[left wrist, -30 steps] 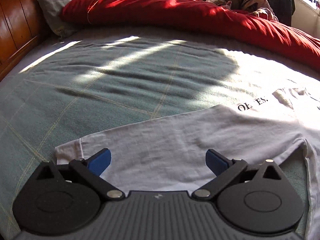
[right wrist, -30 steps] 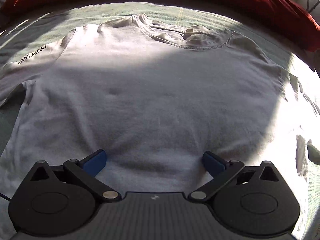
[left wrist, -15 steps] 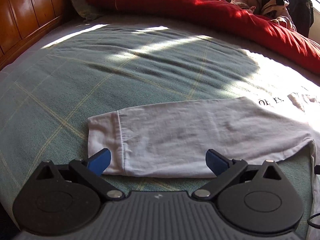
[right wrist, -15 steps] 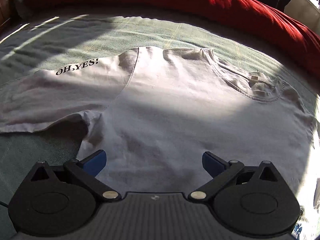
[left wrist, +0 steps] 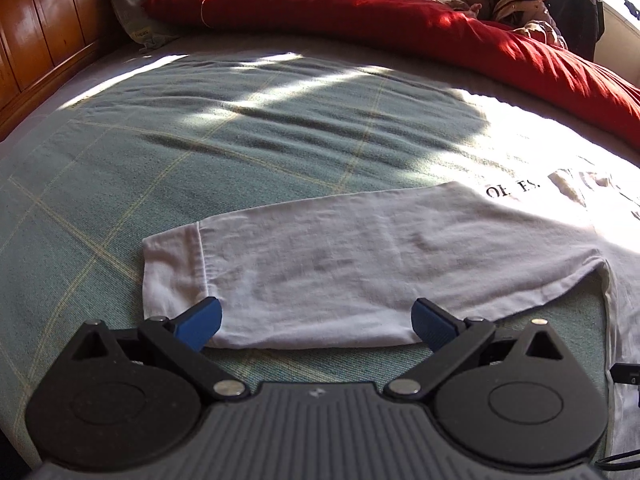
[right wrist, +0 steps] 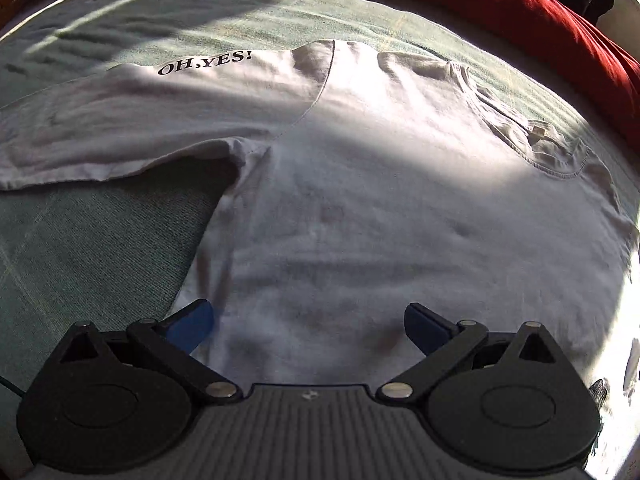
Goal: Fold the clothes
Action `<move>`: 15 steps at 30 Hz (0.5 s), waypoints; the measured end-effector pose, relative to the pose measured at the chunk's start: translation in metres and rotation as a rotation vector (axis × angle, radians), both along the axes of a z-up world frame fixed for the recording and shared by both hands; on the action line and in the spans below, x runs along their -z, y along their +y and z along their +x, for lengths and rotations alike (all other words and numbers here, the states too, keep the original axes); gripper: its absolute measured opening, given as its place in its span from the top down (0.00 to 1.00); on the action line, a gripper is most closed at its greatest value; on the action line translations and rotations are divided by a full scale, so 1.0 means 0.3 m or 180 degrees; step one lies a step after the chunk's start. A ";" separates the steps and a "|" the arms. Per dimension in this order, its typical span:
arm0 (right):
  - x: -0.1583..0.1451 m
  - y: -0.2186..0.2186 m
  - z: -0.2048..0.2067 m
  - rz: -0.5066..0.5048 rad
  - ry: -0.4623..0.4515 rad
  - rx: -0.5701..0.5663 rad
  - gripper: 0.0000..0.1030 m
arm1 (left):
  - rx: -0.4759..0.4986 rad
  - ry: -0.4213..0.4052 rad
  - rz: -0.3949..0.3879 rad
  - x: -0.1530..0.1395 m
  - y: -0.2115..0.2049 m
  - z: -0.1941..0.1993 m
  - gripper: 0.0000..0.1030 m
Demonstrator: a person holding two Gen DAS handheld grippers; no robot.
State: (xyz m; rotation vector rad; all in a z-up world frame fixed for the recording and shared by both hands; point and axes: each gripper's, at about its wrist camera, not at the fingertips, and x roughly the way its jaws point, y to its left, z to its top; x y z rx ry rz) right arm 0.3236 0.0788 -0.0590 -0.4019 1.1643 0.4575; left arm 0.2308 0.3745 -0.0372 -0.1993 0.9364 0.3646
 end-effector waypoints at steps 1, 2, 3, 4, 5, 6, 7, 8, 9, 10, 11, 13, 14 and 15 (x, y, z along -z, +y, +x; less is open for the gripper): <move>0.005 0.009 -0.020 0.0028 0.0042 -0.0054 0.00 | 0.0001 0.0017 0.0003 -0.002 -0.009 -0.003 0.02; 0.002 0.014 -0.035 0.0101 0.0074 -0.0129 0.00 | 0.0002 0.0032 0.0010 -0.006 -0.018 -0.006 0.02; -0.006 0.018 -0.047 0.0194 0.0101 -0.0213 0.00 | 0.0005 0.0037 0.0026 -0.015 -0.031 -0.006 0.02; -0.013 0.022 -0.059 0.0287 0.0127 -0.0297 0.00 | 0.0007 0.0034 0.0043 -0.026 -0.045 -0.003 0.02; -0.021 0.026 -0.071 0.0380 0.0154 -0.0381 0.00 | 0.0008 0.0031 0.0060 -0.036 -0.059 0.000 0.02; -0.030 0.016 -0.074 0.0441 0.0147 -0.0416 0.00 | 0.0015 0.0025 0.0073 -0.046 -0.075 0.005 0.02; -0.040 0.001 -0.073 0.0488 0.0126 -0.0431 0.00 | 0.0034 0.0010 0.0078 -0.055 -0.096 0.014 0.02; -0.050 -0.029 -0.068 0.0508 0.0090 -0.0413 0.00 | 0.0054 -0.0011 0.0090 -0.063 -0.120 0.026 0.02; -0.060 -0.066 -0.062 0.0517 0.0048 -0.0381 0.00 | 0.0084 -0.0047 0.0107 -0.072 -0.152 0.040 0.02; -0.070 -0.103 -0.055 0.0526 0.0006 -0.0349 0.00 | 0.0138 -0.0100 0.0123 -0.082 -0.197 0.060 0.02; -0.077 -0.139 -0.050 0.0520 -0.0026 -0.0314 0.00 | 0.0193 -0.0153 0.0139 -0.093 -0.242 0.081 0.02; -0.085 -0.263 -0.035 0.0437 -0.0110 -0.0138 0.00 | 0.0313 -0.0236 0.0091 -0.107 -0.337 0.127 0.02; -0.088 -0.331 -0.027 0.0392 -0.0136 -0.0033 0.00 | 0.0388 -0.0266 0.0030 -0.111 -0.383 0.150 0.02; -0.091 -0.399 -0.020 0.0348 -0.0163 0.0073 0.00 | 0.0479 -0.0296 -0.0026 -0.114 -0.435 0.171 0.02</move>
